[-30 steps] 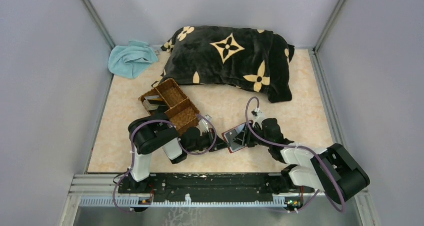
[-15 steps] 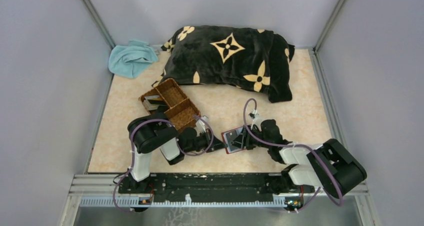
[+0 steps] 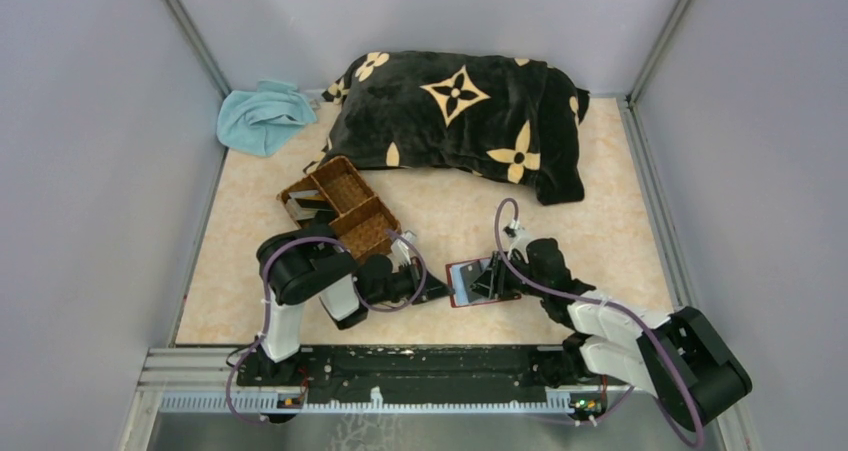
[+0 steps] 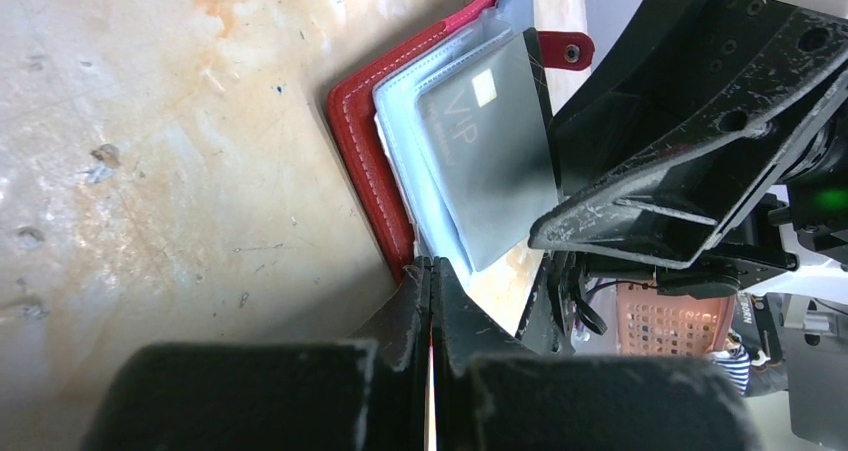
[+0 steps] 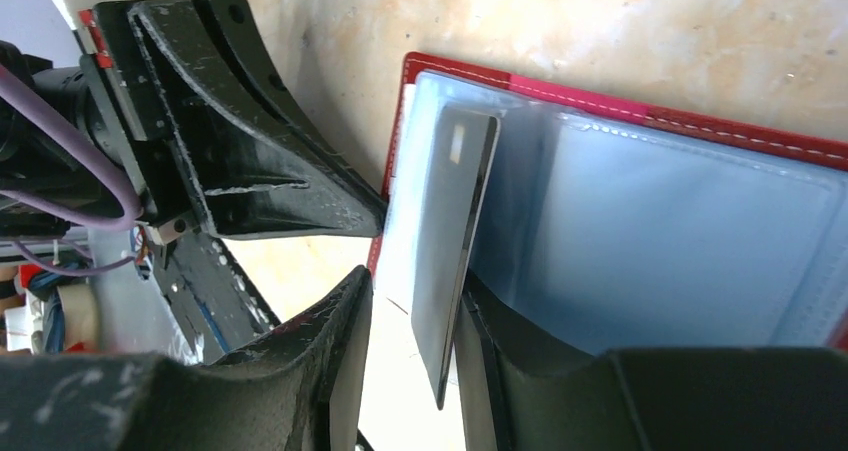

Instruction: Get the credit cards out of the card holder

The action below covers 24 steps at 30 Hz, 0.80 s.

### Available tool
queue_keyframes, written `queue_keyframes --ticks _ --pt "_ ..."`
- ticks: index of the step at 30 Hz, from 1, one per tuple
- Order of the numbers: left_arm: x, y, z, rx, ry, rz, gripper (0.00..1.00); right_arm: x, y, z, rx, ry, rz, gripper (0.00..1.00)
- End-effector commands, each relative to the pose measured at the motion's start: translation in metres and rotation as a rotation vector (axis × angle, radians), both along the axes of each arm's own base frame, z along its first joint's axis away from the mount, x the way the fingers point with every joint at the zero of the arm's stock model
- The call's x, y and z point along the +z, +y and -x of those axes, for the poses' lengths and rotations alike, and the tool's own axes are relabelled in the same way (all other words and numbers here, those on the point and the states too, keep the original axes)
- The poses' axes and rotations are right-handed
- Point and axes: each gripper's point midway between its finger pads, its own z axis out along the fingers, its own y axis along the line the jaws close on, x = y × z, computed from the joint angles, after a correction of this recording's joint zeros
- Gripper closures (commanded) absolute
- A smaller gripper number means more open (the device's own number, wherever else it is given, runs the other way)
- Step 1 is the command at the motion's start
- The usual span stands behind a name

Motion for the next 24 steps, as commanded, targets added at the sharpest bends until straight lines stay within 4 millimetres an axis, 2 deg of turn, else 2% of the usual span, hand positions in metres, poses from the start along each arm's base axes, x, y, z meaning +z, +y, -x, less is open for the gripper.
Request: queue_keyframes --ticks 1,15,17,19,20,24 --pt "-0.017 0.014 -0.001 0.032 0.033 -0.045 1.00 0.019 0.000 -0.016 -0.010 -0.073 -0.016 0.65" --pt "-0.020 0.017 0.001 0.033 0.045 -0.034 1.00 0.023 -0.010 -0.020 -0.036 -0.084 -0.011 0.69" --pt "-0.020 0.017 0.001 0.034 0.048 -0.031 1.00 0.024 -0.009 -0.020 -0.033 -0.082 -0.020 0.73" --pt "-0.020 0.017 0.002 0.032 0.048 -0.027 1.00 0.025 -0.009 -0.019 -0.033 -0.079 -0.028 0.85" --pt "-0.019 0.017 0.002 0.032 0.048 -0.025 1.00 0.026 -0.008 -0.019 -0.032 -0.081 -0.032 0.87" --pt "-0.020 0.017 0.002 0.030 0.050 -0.023 1.00 0.026 -0.010 -0.020 -0.043 -0.081 -0.025 0.91"
